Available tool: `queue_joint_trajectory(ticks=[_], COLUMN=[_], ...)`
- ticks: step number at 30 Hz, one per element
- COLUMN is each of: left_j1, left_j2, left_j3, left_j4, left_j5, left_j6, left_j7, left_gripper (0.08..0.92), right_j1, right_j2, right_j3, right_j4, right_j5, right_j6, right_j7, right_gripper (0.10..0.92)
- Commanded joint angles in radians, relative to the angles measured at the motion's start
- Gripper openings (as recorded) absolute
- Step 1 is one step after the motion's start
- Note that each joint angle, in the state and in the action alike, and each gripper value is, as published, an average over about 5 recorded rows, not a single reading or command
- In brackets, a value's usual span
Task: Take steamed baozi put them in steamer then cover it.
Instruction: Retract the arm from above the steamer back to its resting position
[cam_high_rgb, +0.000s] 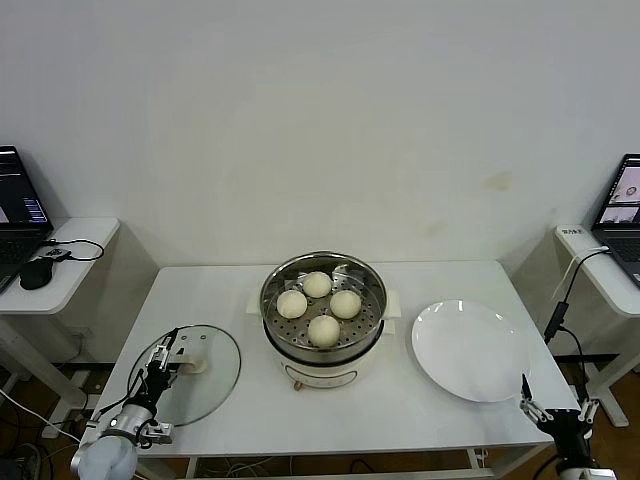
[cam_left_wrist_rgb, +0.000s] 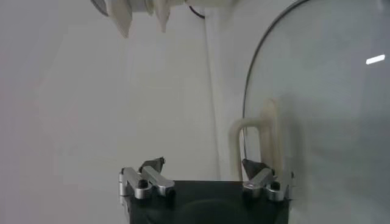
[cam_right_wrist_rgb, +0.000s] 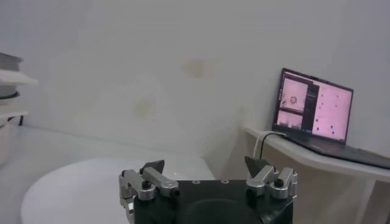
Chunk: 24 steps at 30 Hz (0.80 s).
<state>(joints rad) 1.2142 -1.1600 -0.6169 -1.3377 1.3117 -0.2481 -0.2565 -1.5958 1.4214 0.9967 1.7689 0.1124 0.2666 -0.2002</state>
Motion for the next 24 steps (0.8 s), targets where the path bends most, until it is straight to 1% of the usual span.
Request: queue_joint_trajectory(ticks=[1,7,12,16,19,21,24], left_j1=[-0.033,-0.023,-0.001,0.03,0.07,0.102,0.157], left_j2=[0.007,0.005,0.004,0.007,0.017,0.028,0.051], left_j3=[0.007,0.005,-0.001,-0.012,-0.024,-0.034,-0.057], left_j4=[0.059,0.061,0.01,-0.066,-0.145,-0.204,-0.311], left_j5=[0.004,0.0,-0.015,-0.041,-0.079,-0.115,-0.179], left_j6=[-0.001,-0.011,-0.016,-0.012,0.009,0.035,0.107], left_j7=[-0.004,-0.029,-0.047,-0.045,-0.027,-0.008,0.028], left_gripper=[0.69,0.517,0.37,0.257,0.177,0.149,0.144], right_j1=[0.0,0.002,0.002,-0.003,-0.017,-0.027,-0.036], right_j2=[0.001,-0.002,-0.004,-0.005,-0.011,-0.017,-0.021], right_j3=[-0.005,-0.012,-0.023,-0.032,-0.046,-0.054,-0.058], right_j4=[-0.002,-0.002,0.003,0.01,0.019,0.026,0.038], right_j5=[-0.006,-0.01,-0.013,-0.02,-0.033,-0.042,-0.051], right_j6=[-0.001,-0.003,-0.003,0.0,0.005,0.008,0.013], right_j7=[-0.001,-0.002,-0.003,-0.003,-0.003,-0.003,-0.003], right_gripper=[0.823,0.823,0.823,0.823,0.823,0.823,0.822])
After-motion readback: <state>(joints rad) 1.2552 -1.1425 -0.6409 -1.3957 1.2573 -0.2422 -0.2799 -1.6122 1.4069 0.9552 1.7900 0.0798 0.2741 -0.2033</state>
